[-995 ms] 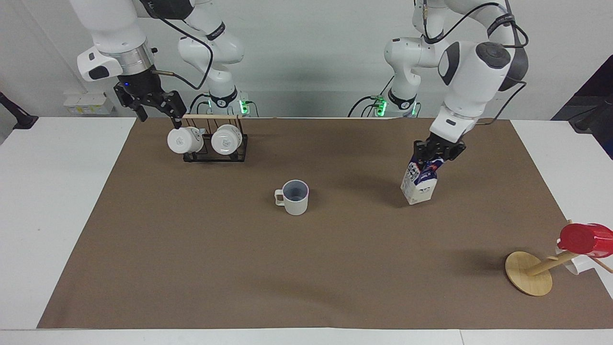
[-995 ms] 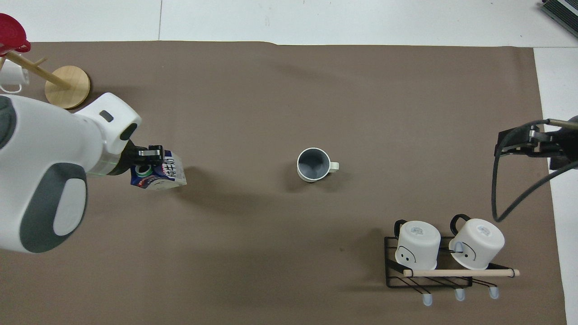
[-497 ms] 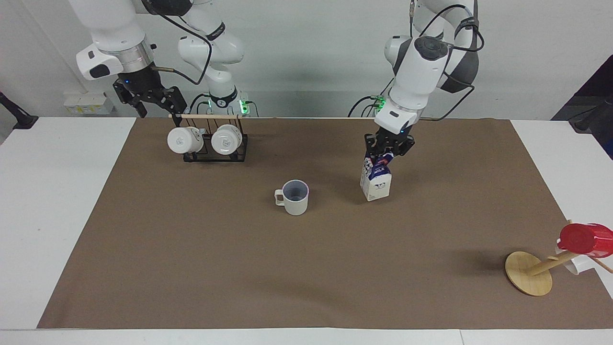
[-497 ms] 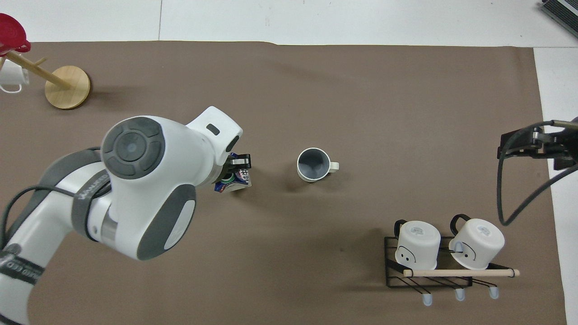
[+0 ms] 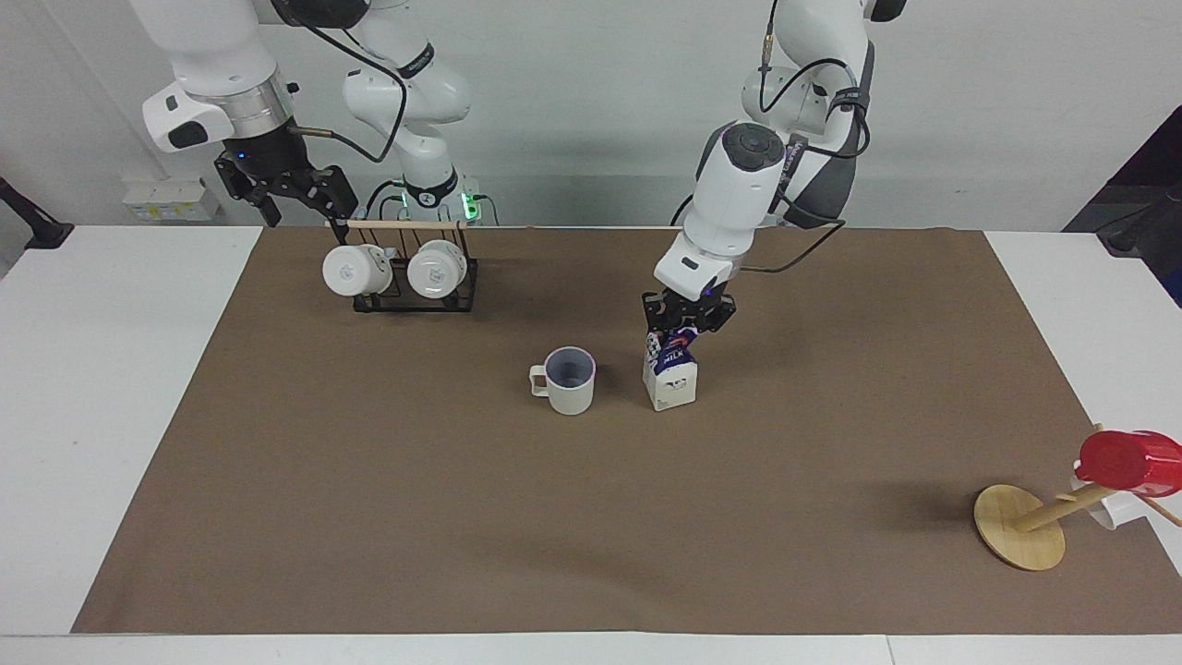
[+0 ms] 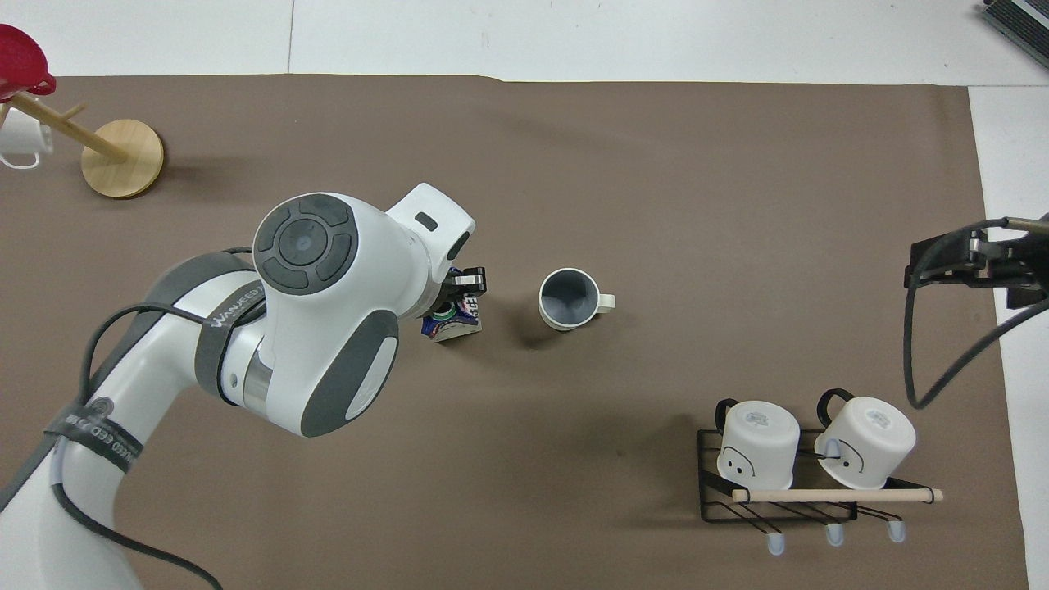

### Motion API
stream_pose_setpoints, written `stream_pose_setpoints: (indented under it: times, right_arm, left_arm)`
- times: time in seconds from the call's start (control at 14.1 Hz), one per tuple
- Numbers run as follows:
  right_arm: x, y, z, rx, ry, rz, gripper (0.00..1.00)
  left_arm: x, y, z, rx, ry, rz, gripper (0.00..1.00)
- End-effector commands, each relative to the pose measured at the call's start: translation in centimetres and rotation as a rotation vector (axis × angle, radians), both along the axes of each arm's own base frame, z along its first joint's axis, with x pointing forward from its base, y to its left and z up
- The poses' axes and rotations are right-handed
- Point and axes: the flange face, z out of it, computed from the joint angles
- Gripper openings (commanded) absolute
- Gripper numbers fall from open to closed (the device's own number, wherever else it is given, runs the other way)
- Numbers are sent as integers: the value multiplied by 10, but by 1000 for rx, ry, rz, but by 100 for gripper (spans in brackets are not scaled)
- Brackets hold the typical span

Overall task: Place cup and milk on table
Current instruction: 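Carry the milk carton with the left gripper beside the mug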

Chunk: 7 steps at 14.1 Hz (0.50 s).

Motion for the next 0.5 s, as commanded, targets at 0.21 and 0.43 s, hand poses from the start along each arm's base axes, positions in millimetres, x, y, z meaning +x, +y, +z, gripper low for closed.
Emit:
stream_pose_setpoints:
  times: [0.21, 0.43]
  right_arm:
    - [2, -5, 3, 10, 2, 14, 100]
    - [2, -4, 3, 10, 2, 15, 100]
  left_arm:
    - [2, 4, 4, -11, 8, 1, 100]
    - [0, 5, 10, -5, 15, -2, 100]
